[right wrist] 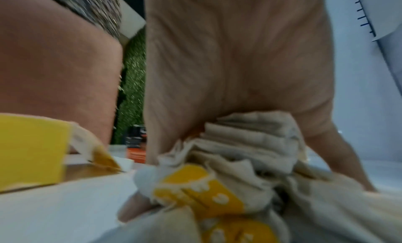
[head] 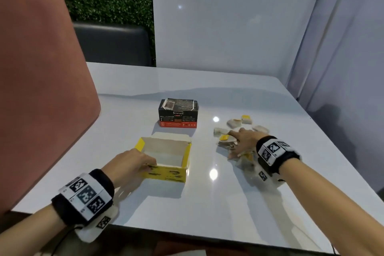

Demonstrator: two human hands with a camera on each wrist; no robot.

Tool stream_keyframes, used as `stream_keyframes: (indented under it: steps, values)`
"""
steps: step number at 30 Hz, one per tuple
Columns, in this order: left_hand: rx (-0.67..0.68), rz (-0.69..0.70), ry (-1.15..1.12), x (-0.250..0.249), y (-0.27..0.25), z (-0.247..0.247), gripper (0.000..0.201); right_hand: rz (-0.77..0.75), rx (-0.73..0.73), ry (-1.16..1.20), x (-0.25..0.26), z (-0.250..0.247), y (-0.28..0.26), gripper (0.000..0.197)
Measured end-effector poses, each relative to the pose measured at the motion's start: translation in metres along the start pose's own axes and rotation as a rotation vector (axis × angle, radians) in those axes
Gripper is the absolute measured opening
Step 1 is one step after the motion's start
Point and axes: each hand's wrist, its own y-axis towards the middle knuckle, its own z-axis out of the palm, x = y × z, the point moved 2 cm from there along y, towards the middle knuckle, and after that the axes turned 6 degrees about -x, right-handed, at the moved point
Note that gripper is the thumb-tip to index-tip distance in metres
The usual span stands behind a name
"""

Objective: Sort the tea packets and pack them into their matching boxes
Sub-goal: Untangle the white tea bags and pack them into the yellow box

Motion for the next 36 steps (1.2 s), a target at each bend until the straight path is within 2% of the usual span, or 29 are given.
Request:
stream_keyframes:
  steps: [7,14,16,18,19,22,24,25,29,32,34,36]
  values:
    - [0.024,0.022,0.002,-0.019,-0.007,0.004,0.016,-0.114,-0.019,0.086,0.017,0.043,-0.061,0.074]
    - [0.019,0.063,-0.070,-0.029,-0.005,0.005,0.014,-0.089,-0.038,0.153,0.019,0.046,-0.075,0.066]
    - [-0.029,0.058,-0.114,-0.031,-0.007,0.000,0.037,-0.077,-0.023,0.186,0.019,0.040,-0.078,0.071]
    - [-0.143,0.104,-0.200,-0.038,-0.015,-0.014,0.071,-0.084,-0.043,0.274,0.015,0.020,-0.079,0.075]
    - [-0.200,0.126,-0.266,-0.043,-0.021,-0.023,0.079,-0.084,-0.075,0.320,0.010,0.005,-0.075,0.073]
    - [-0.266,0.150,-0.427,-0.051,-0.022,-0.046,0.058,0.011,-0.226,0.332,-0.015,-0.038,-0.045,0.056]
    - [-0.218,0.148,-0.531,-0.060,0.006,-0.065,0.040,0.105,-0.256,0.200,-0.031,-0.052,-0.016,0.048]
    - [-0.151,0.133,-0.565,-0.066,0.029,-0.076,0.032,0.135,-0.248,0.137,-0.038,-0.055,-0.003,0.047]
    - [0.210,0.020,-0.630,-0.094,0.151,-0.097,0.028,0.132,-0.165,0.076,-0.057,-0.050,0.038,0.058]
    - [0.330,-0.117,-0.506,-0.103,0.229,-0.076,0.024,0.093,-0.171,0.095,-0.065,-0.042,0.064,0.054]
    - [0.331,-0.127,-0.359,-0.107,0.263,-0.057,0.027,0.079,-0.222,0.129,-0.070,-0.040,0.080,0.043]
    - [0.309,-0.074,-0.089,-0.114,0.279,-0.040,0.023,0.074,-0.265,0.170,-0.075,-0.039,0.095,0.032]
